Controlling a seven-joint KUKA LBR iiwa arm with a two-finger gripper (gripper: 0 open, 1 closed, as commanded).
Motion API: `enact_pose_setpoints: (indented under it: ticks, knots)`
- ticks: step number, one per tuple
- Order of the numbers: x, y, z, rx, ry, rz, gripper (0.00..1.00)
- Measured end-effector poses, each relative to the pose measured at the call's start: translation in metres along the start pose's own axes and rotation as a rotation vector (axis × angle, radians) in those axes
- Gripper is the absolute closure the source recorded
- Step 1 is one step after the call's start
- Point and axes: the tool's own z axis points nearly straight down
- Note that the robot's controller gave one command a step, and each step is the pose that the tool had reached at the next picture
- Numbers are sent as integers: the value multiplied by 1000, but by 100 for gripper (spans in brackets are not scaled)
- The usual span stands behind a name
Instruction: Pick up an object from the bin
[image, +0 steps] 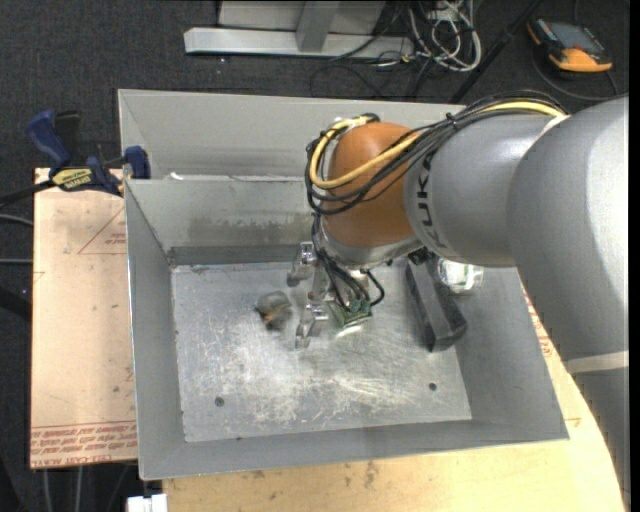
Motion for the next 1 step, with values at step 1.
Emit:
enact_pose_setpoints:
  ticks: [1]
  knots:
    - [-17, 26, 20, 0, -1, -130, 0]
